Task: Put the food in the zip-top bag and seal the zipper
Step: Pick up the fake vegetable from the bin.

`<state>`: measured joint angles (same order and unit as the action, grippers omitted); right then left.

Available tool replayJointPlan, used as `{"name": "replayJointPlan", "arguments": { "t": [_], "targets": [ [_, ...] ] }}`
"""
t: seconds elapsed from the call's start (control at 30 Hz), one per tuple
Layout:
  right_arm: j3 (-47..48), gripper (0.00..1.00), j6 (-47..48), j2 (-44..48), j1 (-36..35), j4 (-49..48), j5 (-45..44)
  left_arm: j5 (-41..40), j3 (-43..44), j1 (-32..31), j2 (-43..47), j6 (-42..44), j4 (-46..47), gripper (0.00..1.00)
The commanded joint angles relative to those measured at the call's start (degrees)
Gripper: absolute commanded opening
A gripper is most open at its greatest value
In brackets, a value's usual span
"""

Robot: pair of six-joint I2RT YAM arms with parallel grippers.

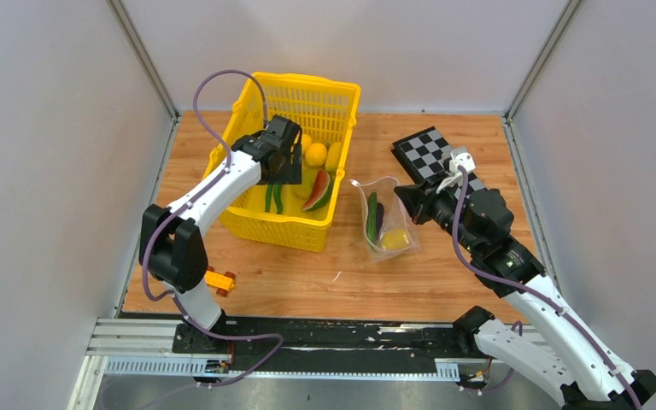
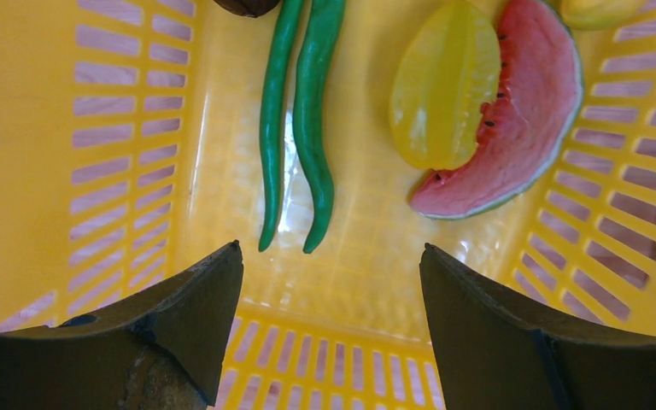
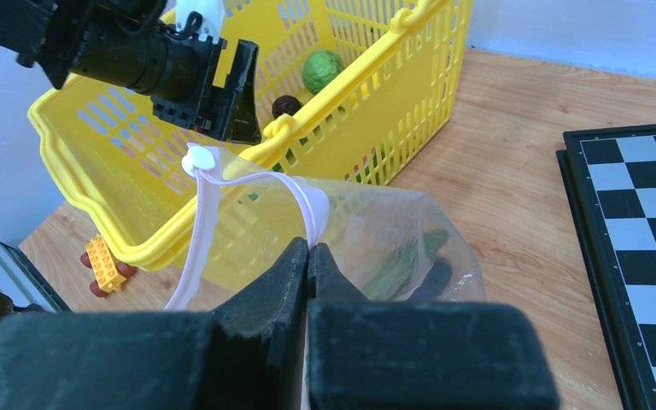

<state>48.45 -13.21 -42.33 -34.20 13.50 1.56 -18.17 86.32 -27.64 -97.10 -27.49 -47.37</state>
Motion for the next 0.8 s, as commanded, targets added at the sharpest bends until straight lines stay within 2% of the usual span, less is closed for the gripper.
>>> {"name": "replayJointPlan", "arguments": {
  "t": [0.0, 0.37, 0.6, 0.77],
  "targets": [
    [1.28, 0.00, -0.13, 0.67, 0.14, -1.76, -0.13, -0.43, 0.72, 1.19, -2.96, -0.87, 0.84, 0.80],
    [0.87, 0.00, 0.07, 1.39, 0.15, -1.37, -0.83, -2.14, 3.30, 2.70, -10.51, 0.15, -0.10, 0.60],
    [0.99, 0.00, 0.05, 1.11, 0.15, -1.56, -0.43, -2.34, 3.05, 2.77, -13.96, 0.16, -0.53, 0.59],
    [0.91, 0.00, 0.13, 0.93, 0.16, -1.73, -0.25, -4.15, 2.58, 2.77, -15.03, -0.29, 0.04, 0.53]
  ]
}}
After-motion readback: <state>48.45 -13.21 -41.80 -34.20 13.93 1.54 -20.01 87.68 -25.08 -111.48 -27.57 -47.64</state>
